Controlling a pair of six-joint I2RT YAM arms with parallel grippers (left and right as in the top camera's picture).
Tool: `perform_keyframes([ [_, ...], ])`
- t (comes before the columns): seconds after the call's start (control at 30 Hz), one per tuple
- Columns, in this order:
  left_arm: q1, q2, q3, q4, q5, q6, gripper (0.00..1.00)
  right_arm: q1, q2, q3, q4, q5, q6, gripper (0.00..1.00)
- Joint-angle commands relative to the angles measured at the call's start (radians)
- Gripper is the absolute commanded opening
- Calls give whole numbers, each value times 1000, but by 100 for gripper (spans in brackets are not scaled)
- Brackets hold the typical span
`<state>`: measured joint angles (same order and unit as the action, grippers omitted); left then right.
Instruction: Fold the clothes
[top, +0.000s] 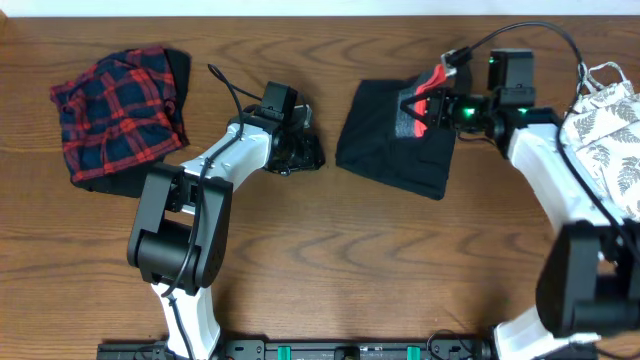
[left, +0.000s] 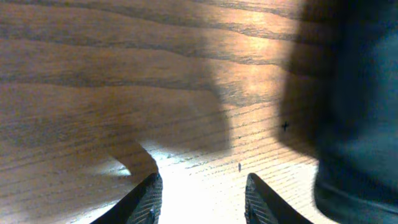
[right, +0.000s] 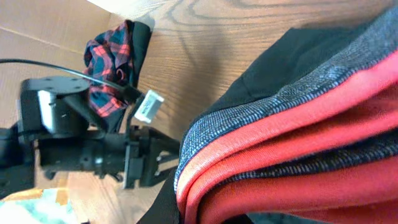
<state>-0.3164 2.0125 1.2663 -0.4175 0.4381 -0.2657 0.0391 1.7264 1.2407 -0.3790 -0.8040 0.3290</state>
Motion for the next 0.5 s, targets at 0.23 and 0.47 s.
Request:
perform_keyframes([
  [0.23, -2, 21, -3, -7, -12, 2, 44, -33, -80, 2, -275, 295, -19, 1],
  [0.47, -2, 21, -3, -7, -12, 2, 44, -46, -80, 2, -269, 389, -79, 1],
])
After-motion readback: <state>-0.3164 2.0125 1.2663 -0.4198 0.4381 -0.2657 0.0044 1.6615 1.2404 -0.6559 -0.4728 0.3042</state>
